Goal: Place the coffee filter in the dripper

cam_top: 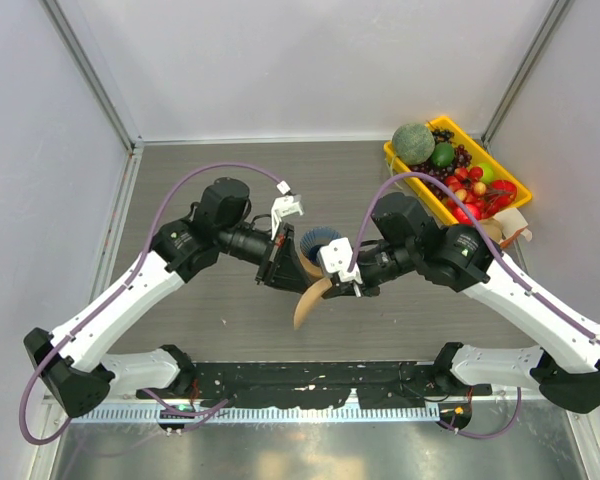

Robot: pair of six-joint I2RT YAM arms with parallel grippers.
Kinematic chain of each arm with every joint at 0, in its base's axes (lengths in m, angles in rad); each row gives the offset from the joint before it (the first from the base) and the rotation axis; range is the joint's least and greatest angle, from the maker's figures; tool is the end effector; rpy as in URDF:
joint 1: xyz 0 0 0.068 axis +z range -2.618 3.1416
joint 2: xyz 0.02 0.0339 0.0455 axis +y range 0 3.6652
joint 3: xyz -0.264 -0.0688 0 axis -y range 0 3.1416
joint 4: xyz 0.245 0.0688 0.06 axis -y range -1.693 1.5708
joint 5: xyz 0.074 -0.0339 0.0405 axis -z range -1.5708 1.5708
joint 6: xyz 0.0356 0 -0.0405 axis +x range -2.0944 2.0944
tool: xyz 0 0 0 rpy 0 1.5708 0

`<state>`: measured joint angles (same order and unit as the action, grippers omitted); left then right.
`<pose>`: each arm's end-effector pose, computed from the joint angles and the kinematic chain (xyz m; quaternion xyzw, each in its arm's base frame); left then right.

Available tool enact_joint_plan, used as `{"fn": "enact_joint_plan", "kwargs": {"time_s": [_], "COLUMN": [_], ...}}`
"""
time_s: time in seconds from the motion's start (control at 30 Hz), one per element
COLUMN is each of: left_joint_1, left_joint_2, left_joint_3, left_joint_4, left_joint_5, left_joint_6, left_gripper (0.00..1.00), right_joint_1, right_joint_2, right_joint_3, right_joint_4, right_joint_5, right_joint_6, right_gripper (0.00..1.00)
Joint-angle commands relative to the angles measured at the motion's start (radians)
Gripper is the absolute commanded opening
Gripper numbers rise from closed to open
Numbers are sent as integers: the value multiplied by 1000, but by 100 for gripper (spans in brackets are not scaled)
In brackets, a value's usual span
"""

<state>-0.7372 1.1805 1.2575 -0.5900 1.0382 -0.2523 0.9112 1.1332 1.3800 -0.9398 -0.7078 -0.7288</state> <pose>0.1567 -0.1837 0.3911 0.4230 0.6676 -0.5850 0.1822 0.1097 0.1792 0.4061 -0.7213 0.4716 0.3487 0.3684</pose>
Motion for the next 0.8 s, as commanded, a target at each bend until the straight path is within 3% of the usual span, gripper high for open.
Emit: {"fn": "enact_joint_plan", "kwargs": {"time_s": [0.0,0.33,0.4,0.47,0.77], "left_joint_1": [24,36,39,44,53], "left_joint_2": [-44,-105,-111,-119,-116], "left_joint_3": [-21,-33,-23,-20,-4], "left_joint_4": [85,90,82,84,74], "left_joint_5": [31,42,60,59,46], "left_joint_6": [-42,5,15,13,25], "left_gripper": [0,1,25,34,41], "right_joint_1": [6,6,5,6,6], "right_joint_2": [-16,-9,-9,-10,-13], "right_joint_3": [4,11,14,13,8], "right_joint_4": [49,50,49,44,21], "right_joint_5": [25,28,27,22,-4], "right_joint_6": [14,16,14,6,-29], "right_gripper": [5,5,5,6,5]}}
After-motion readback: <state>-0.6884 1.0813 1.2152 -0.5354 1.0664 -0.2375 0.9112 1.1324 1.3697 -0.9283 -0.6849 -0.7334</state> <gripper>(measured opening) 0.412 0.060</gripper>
